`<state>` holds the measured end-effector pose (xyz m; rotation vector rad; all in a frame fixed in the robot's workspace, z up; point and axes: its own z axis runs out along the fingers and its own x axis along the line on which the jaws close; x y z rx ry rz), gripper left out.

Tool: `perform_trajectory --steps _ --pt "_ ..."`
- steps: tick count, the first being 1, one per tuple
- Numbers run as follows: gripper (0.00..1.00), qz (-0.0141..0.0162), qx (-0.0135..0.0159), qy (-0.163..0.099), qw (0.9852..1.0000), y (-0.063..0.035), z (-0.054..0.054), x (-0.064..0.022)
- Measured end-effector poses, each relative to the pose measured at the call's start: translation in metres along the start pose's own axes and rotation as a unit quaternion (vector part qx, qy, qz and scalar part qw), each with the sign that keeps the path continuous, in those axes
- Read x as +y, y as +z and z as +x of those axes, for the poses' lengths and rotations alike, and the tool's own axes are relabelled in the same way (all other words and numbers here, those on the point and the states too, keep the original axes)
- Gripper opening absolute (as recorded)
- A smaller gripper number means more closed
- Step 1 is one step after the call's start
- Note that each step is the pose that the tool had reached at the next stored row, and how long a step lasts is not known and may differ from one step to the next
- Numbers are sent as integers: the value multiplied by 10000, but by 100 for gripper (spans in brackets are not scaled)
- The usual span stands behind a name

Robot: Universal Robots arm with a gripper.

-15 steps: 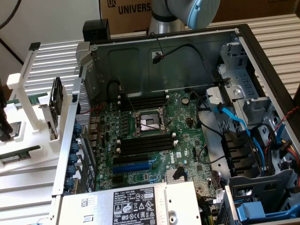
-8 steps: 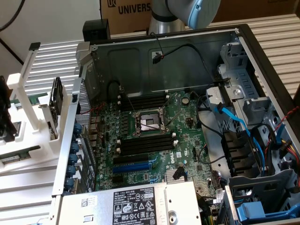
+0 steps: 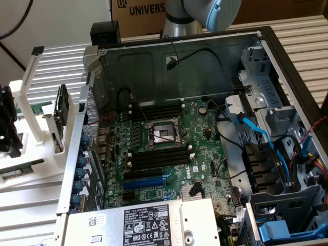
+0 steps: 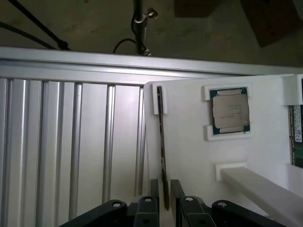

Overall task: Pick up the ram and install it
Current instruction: 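Insert the ram into the slot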

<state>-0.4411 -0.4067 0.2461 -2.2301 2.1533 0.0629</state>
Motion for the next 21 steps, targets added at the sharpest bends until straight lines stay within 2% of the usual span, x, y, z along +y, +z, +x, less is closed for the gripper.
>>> perform_trajectory --steps 2,3,6,10,21 --pt "24 0 5 -1 10000 8 -16 -1" --pt "24 -1 22 -2 10000 21 -40 -2" --pt "24 0 46 -5 10000 35 -58 -2" --pt "24 -1 49 -18 10000 44 -58 3" --pt "24 23 49 -83 10000 189 -49 13"
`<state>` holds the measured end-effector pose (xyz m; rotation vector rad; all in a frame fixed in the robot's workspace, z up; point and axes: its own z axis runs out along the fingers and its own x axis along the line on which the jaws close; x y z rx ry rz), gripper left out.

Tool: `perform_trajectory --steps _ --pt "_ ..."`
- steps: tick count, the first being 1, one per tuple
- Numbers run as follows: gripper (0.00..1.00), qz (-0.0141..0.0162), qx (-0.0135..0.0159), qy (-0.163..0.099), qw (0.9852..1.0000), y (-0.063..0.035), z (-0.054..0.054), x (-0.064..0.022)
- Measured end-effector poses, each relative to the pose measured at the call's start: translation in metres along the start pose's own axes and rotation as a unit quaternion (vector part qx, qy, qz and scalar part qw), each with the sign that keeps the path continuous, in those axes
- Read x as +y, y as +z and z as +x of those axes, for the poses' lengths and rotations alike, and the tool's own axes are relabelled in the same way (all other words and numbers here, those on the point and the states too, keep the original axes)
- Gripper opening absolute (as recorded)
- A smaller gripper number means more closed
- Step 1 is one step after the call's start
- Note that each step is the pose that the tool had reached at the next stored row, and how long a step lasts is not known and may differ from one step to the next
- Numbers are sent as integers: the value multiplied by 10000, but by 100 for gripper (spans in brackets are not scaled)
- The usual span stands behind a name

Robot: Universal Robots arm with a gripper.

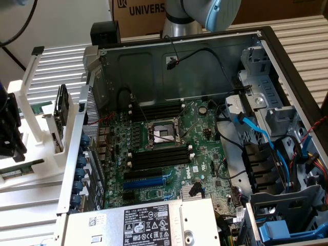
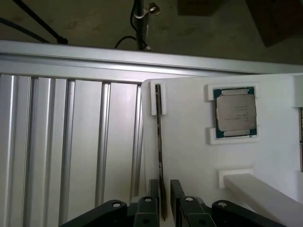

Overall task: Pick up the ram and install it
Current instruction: 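Insert the ram into the slot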

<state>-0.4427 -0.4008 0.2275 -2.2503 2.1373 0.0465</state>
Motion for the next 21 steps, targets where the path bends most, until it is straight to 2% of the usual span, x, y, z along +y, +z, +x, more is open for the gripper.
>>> perform_trajectory --steps 9,17,21 --pt "24 2 -2 -54 10000 79 9 3" --pt "24 -1 -5 -241 9997 109 9 6" --pt "24 3 -17 -297 9996 132 7 15"
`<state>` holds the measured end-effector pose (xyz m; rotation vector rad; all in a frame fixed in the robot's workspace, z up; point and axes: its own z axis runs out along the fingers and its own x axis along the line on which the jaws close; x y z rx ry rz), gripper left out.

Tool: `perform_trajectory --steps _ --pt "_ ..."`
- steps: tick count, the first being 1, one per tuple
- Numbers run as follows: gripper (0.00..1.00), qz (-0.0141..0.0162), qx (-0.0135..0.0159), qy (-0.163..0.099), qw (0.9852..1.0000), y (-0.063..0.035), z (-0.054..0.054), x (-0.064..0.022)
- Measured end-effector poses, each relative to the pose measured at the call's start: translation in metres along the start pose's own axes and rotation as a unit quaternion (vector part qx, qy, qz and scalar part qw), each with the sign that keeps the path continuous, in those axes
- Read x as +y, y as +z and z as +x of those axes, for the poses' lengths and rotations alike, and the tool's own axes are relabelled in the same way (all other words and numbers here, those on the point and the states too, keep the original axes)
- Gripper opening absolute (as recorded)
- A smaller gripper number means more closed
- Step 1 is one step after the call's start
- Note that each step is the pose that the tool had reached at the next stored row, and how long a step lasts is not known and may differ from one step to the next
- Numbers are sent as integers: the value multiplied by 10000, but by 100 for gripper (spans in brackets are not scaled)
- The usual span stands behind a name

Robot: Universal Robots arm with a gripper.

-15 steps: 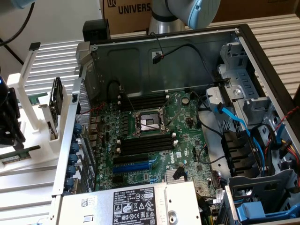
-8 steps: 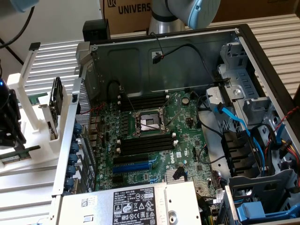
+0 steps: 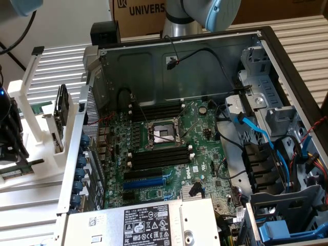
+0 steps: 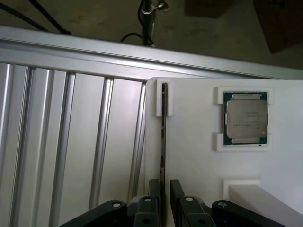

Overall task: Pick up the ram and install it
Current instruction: 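Insert the ram into the slot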

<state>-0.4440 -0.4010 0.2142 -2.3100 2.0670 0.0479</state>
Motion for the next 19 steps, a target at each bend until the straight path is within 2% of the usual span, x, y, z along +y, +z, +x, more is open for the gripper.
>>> perform_trajectory --steps 6,13,19 --pt "24 2 -12 0 10000 34 -8 16" --pt "24 2 -11 -6 10000 50 -5 32" --pt "24 32 -8 -45 10000 83 -1 28"
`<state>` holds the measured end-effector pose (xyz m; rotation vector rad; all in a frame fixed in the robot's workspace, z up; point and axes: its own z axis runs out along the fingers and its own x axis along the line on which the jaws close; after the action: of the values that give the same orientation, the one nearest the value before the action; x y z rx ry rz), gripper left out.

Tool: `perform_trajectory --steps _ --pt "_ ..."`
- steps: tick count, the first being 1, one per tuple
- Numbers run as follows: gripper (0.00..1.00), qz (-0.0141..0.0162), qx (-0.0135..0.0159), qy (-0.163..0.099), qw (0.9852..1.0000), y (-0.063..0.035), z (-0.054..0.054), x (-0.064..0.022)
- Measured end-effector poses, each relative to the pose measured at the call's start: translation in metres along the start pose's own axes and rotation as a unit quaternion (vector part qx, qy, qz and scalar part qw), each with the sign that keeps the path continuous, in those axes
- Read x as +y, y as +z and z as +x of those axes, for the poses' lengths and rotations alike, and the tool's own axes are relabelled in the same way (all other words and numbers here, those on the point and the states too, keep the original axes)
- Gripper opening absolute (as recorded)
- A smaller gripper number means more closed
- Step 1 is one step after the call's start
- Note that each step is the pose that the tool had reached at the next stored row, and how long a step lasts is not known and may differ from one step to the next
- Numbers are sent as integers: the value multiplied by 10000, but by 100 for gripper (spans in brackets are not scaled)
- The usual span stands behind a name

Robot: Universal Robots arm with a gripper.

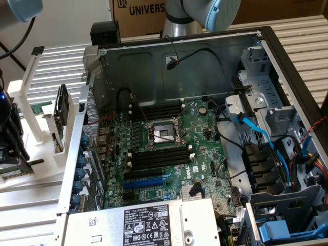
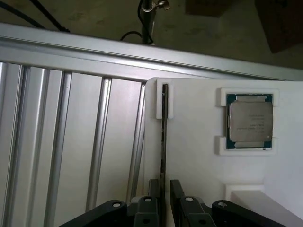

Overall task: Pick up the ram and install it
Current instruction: 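Insert the ram into the slot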

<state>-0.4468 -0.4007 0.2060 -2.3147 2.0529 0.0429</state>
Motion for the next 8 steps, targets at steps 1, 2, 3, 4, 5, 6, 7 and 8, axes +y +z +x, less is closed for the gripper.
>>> perform_trajectory --steps 1,2,3,4,5,6,7,8 --pt "24 4 0 -6 10000 5 1 0" --pt "24 6 1 -11 10000 9 1 0" --pt "24 8 1 -20 10000 18 1 0" --pt "24 12 1 -26 10000 32 2 0" --pt "24 13 1 -29 10000 40 2 0" --pt "24 14 2 -31 10000 45 3 0" --pt "24 13 2 -31 10000 46 3 1" --pt "24 13 2 -32 10000 46 3 1"
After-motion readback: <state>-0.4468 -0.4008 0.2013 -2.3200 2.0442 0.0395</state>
